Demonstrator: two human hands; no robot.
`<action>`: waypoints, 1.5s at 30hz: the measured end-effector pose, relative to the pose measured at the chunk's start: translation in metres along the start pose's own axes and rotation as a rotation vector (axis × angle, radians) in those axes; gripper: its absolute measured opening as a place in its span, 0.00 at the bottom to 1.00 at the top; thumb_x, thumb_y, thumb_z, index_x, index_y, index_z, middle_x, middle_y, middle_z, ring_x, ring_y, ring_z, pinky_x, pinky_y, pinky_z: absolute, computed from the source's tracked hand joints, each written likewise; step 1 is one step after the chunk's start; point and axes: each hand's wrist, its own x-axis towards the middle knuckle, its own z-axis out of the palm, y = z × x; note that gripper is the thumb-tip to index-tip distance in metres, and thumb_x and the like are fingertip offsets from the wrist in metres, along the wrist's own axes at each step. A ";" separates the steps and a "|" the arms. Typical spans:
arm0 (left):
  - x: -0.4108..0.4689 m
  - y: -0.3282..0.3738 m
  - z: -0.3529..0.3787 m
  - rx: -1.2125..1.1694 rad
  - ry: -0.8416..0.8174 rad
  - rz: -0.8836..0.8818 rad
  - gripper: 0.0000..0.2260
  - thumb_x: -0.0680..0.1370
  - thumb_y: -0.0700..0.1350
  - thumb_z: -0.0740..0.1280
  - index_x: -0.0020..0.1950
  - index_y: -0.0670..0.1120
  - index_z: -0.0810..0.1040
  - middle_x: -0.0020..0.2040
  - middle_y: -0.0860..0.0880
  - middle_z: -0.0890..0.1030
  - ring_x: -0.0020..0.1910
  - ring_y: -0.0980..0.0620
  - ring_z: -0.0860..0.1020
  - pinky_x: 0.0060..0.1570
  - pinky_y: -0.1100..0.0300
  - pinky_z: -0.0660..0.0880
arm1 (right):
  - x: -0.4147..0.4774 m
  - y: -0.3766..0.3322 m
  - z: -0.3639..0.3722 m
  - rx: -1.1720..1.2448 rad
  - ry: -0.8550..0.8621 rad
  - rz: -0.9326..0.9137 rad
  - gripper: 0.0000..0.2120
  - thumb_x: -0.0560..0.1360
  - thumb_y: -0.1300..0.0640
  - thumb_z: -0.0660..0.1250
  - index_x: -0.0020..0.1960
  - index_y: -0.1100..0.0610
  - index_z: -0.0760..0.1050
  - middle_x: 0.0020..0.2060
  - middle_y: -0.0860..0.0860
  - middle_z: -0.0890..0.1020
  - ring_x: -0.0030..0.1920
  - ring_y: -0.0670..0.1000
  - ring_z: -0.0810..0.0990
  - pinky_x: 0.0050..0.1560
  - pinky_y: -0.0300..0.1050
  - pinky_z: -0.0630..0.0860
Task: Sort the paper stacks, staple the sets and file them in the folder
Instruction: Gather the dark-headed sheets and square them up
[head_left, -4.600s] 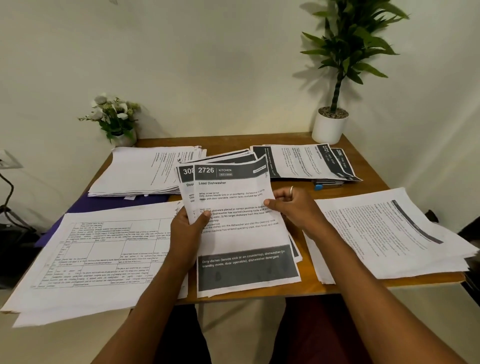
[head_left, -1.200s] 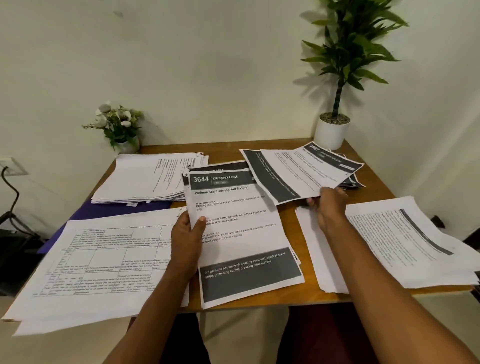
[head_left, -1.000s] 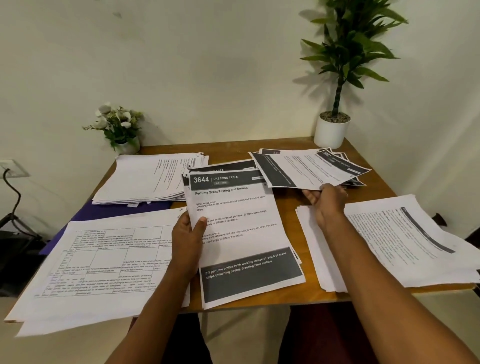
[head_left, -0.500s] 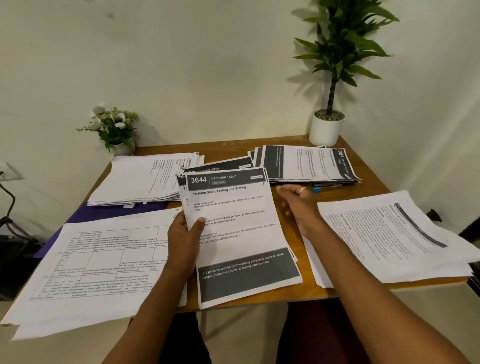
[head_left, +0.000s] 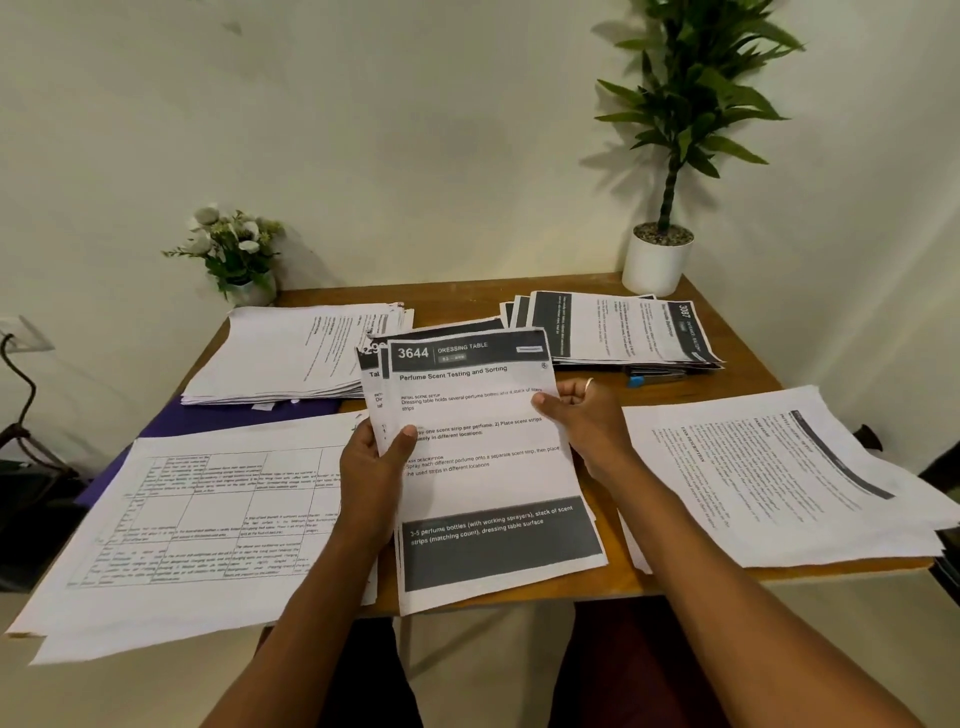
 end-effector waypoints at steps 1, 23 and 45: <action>0.000 0.000 0.000 -0.003 0.001 0.005 0.15 0.80 0.45 0.71 0.66 0.47 0.77 0.60 0.49 0.84 0.54 0.47 0.85 0.50 0.47 0.83 | 0.000 0.000 -0.001 -0.002 -0.001 -0.002 0.07 0.75 0.55 0.76 0.50 0.54 0.81 0.48 0.47 0.87 0.47 0.47 0.87 0.47 0.41 0.83; -0.004 0.003 0.000 0.106 0.062 0.042 0.11 0.84 0.42 0.65 0.66 0.46 0.78 0.57 0.53 0.84 0.49 0.54 0.85 0.40 0.64 0.81 | 0.019 -0.017 -0.038 0.266 0.157 0.151 0.13 0.79 0.57 0.70 0.62 0.51 0.76 0.56 0.49 0.85 0.52 0.52 0.85 0.51 0.50 0.83; -0.003 0.001 0.000 0.099 0.048 0.063 0.12 0.82 0.42 0.67 0.66 0.48 0.77 0.58 0.55 0.83 0.52 0.54 0.84 0.42 0.66 0.81 | 0.033 -0.011 -0.045 0.709 0.032 0.267 0.11 0.81 0.63 0.67 0.63 0.61 0.76 0.52 0.61 0.86 0.50 0.57 0.87 0.48 0.46 0.85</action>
